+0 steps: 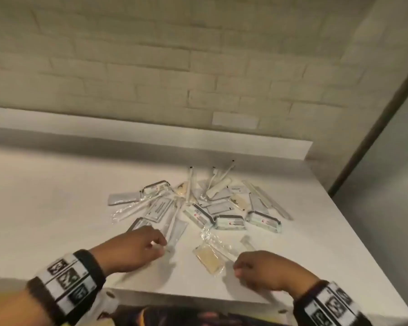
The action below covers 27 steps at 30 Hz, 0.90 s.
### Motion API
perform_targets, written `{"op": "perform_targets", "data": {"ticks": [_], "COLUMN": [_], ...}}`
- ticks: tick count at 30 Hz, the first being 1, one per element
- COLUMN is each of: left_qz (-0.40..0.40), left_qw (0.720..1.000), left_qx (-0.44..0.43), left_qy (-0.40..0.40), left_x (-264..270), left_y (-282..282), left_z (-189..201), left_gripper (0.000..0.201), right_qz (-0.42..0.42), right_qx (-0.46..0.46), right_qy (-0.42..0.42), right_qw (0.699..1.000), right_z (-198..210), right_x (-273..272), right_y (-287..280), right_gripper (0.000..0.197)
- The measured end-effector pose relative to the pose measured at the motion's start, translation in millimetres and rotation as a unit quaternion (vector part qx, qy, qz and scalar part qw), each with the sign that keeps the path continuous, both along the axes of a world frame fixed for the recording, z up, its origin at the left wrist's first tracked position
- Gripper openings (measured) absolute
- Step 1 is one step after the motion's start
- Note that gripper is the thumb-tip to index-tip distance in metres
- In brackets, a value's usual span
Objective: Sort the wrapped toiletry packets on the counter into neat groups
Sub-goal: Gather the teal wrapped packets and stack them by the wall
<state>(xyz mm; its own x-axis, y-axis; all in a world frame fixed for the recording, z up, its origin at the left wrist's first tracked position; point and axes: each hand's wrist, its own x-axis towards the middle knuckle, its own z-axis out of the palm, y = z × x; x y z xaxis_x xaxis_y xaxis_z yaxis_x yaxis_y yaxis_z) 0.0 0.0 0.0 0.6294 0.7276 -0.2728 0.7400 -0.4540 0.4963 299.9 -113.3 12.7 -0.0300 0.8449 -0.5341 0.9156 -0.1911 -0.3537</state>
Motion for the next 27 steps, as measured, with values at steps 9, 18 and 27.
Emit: {"op": "perform_targets", "data": {"ticks": [9, 18, 27], "left_qz": [0.119, 0.08, -0.096], "left_qw": [0.953, 0.967, 0.965], "left_qx": [0.138, 0.139, 0.222], "left_qy": [0.241, 0.2, 0.098], "left_x": [-7, 9, 83], "left_y": [42, 56, 76], "left_z": [-13, -4, 10], "left_gripper": [0.074, 0.06, 0.059], "right_qz": [-0.024, -0.017, -0.155], "right_qx": [0.178, 0.203, 0.131], "right_qy": [-0.096, -0.127, -0.147], "right_qw": [0.979, 0.971, 0.968], "right_z": [-4, -31, -9], "right_x": [3, 13, 76], "right_y": [71, 99, 97], "right_gripper": [0.037, 0.028, 0.051]}}
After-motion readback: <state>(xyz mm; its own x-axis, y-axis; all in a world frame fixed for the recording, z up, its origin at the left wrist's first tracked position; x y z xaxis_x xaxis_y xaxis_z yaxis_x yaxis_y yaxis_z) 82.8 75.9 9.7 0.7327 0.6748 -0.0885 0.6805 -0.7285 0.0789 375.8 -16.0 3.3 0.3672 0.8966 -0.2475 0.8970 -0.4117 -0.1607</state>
